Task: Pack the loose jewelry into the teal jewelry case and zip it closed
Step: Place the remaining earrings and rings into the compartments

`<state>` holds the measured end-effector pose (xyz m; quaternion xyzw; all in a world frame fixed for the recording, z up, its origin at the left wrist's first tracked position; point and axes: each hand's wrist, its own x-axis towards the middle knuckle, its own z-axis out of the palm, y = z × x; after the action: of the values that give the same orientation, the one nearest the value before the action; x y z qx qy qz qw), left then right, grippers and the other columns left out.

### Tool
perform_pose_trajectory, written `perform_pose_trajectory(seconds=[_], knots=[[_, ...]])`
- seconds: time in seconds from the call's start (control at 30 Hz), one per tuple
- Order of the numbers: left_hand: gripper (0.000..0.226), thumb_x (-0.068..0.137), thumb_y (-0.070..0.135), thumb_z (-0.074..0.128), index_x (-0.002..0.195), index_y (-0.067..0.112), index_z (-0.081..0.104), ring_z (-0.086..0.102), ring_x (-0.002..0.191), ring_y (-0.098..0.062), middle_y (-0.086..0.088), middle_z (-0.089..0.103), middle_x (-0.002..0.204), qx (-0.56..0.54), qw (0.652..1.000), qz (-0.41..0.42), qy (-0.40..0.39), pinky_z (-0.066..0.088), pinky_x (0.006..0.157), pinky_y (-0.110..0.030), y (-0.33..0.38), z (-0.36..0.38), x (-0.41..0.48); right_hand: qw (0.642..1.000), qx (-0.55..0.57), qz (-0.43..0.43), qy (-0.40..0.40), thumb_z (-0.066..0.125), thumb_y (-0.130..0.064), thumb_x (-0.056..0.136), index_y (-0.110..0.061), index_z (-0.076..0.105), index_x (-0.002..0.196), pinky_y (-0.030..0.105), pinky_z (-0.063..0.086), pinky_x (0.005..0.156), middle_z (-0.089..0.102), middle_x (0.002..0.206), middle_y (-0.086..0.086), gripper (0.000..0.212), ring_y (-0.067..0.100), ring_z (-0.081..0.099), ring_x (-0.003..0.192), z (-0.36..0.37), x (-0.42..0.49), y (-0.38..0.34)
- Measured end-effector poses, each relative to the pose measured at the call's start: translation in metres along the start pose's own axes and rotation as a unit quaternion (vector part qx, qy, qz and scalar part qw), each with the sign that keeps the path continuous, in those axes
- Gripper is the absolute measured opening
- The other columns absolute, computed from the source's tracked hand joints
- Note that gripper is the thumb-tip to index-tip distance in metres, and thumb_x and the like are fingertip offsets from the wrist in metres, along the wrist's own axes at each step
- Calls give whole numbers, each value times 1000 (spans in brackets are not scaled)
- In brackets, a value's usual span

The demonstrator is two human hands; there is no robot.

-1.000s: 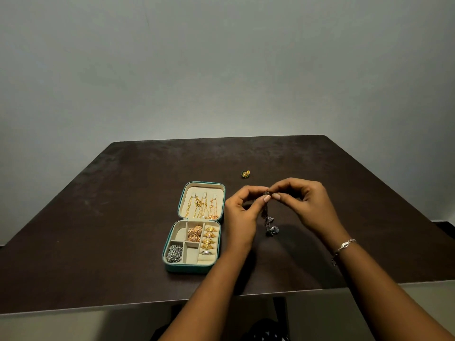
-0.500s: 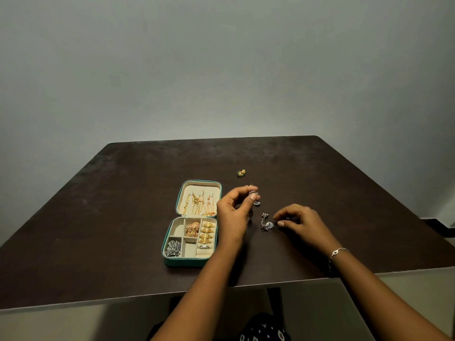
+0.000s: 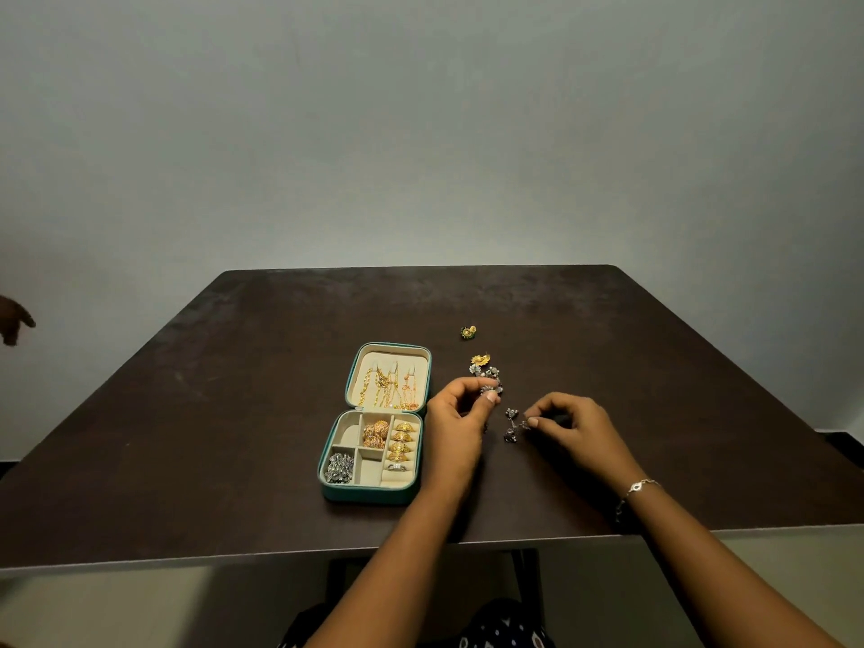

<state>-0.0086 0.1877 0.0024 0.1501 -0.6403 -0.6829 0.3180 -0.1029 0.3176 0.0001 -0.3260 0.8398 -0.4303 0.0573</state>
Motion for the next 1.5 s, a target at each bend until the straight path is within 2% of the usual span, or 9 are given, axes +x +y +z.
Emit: perform_pose_trajectory(seconds=[0.1, 0.2, 0.37, 0.53, 0.73, 0.9, 1.07, 1.23, 1.5], knots=[[20, 81, 9, 65, 79, 29, 69, 64, 86, -10, 6, 70, 84, 34, 999, -2, -3, 49, 86, -32, -4, 0, 1, 999, 50, 4, 20, 65, -9, 81, -12, 68, 74, 23, 48, 74, 70, 78, -2, 8, 10, 65, 79, -6, 1, -6], [23, 81, 7, 66, 77, 30, 68, 64, 84, -11, 5, 70, 82, 41, 999, -3, -3, 50, 85, -33, -2, 3, 0, 996, 89, 5, 29, 65, -4, 79, -9, 67, 71, 26, 47, 72, 69, 74, 1, 10, 15, 64, 76, -12, 5, -10], [22, 78, 2, 67, 80, 24, 67, 63, 81, -10, 1, 69, 82, 58, 998, 9, -19, 50, 81, -28, 2, 9, 0, 985, 170, 32, -5, 59, 2, 82, -13, 62, 66, 12, 40, 50, 63, 66, 2, 22, 2, 54, 55, -17, 6, -21], [18, 74, -1, 70, 84, 14, 67, 60, 69, 6, 7, 65, 75, 81, 995, 18, -55, 48, 70, -12, 8, 15, -2, 977, 203, 54, -28, 58, 2, 84, -8, 61, 69, 10, 37, 45, 59, 64, 4, 18, 9, 52, 58, -18, 6, -29], [12, 78, 2, 68, 82, 13, 67, 64, 79, -8, 0, 68, 80, 74, 995, 28, -53, 50, 73, -17, 15, 16, 2, 970, 238, 42, -22, 62, -6, 83, -6, 62, 83, 18, 41, 53, 65, 71, 7, 1, 14, 59, 65, -20, 3, -38], [18, 78, 2, 68, 73, 20, 65, 64, 73, -5, 1, 67, 75, 63, 996, 31, -56, 51, 71, -19, 17, 14, 4, 982, 187, -6, -11, 60, -11, 86, -11, 65, 85, 20, 46, 60, 67, 76, 3, 5, 8, 62, 69, -20, 0, -44], [22, 77, 3, 69, 70, 23, 65, 63, 76, -11, 0, 67, 75, 63, 996, 19, -53, 51, 74, -27, 17, 11, 8, 987, 154, -47, -6, 70, -12, 76, -8, 68, 85, 27, 52, 74, 70, 82, 7, 10, 16, 67, 80, -21, -2, -48], [24, 77, 4, 69, 70, 27, 66, 65, 80, -12, 5, 68, 76, 61, 996, 19, -65, 53, 79, -30, 25, 5, 14, 992, 112, -51, 26, 63, -8, 82, -14, 69, 84, 16, 51, 69, 70, 81, 1, 9, 4, 65, 78, -23, 1, -52], [22, 82, -1, 62, 77, 19, 68, 66, 80, -14, -5, 70, 78, 18, 996, 29, -77, 52, 81, -29, 50, -14, 30, 988, 129, -57, 66, 62, -4, 83, -12, 69, 83, 9, 45, 61, 70, 81, 5, 11, 1, 63, 72, -32, 11, -73]])
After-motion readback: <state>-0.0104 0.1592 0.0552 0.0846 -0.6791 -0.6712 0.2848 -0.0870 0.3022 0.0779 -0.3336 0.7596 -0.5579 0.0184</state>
